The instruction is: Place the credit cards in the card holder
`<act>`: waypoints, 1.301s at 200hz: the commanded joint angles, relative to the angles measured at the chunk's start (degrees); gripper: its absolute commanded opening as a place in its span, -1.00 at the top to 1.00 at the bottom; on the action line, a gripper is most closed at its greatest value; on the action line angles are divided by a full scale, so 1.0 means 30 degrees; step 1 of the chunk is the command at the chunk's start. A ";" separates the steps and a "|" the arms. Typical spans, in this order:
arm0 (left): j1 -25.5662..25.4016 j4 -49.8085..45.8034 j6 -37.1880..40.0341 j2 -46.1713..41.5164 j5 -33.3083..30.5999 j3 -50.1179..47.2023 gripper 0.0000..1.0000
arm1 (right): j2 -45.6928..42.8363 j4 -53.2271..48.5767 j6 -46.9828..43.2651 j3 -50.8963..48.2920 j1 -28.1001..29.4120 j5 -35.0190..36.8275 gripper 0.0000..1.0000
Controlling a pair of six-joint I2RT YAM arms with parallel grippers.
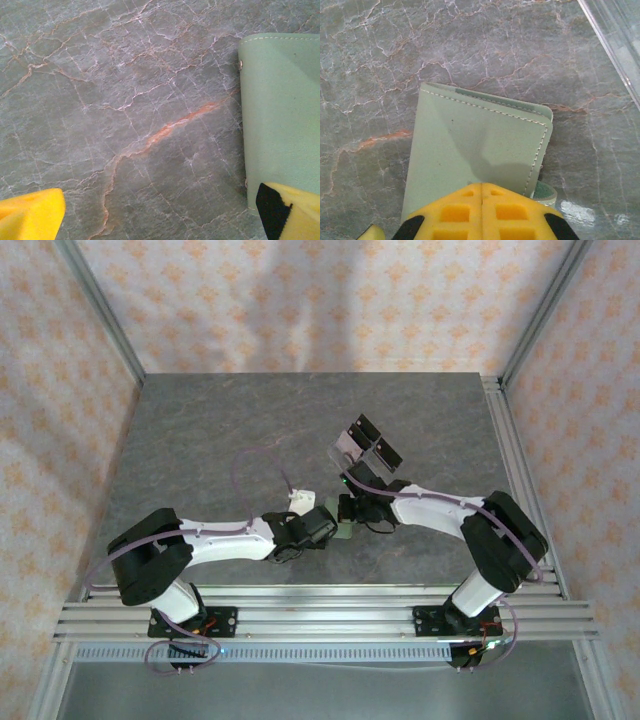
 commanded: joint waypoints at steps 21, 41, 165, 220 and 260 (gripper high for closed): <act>-0.0078 0.0313 0.0127 0.0556 -0.0779 0.0305 -1.00 | -0.0592 0.0374 0.0556 -0.0249 -0.0061 0.0242 1.00; -0.0059 0.0463 0.0179 0.0729 -0.0673 0.0337 -1.00 | -0.0509 0.0642 0.0637 -0.0253 -0.0061 0.0190 1.00; -0.0050 0.0566 0.0069 0.1078 -0.0413 0.0259 -1.00 | 0.0783 0.1559 0.0765 -0.0047 -0.0062 -0.0235 1.00; -0.0065 0.0508 0.0017 0.1083 -0.0400 0.0269 -1.00 | 0.1109 0.1539 0.0578 -0.0162 -0.0061 -0.0023 1.00; -0.0071 0.0532 -0.0019 0.1100 -0.0370 0.0238 -1.00 | 0.1102 0.1654 0.0593 -0.0529 -0.0060 -0.0206 1.00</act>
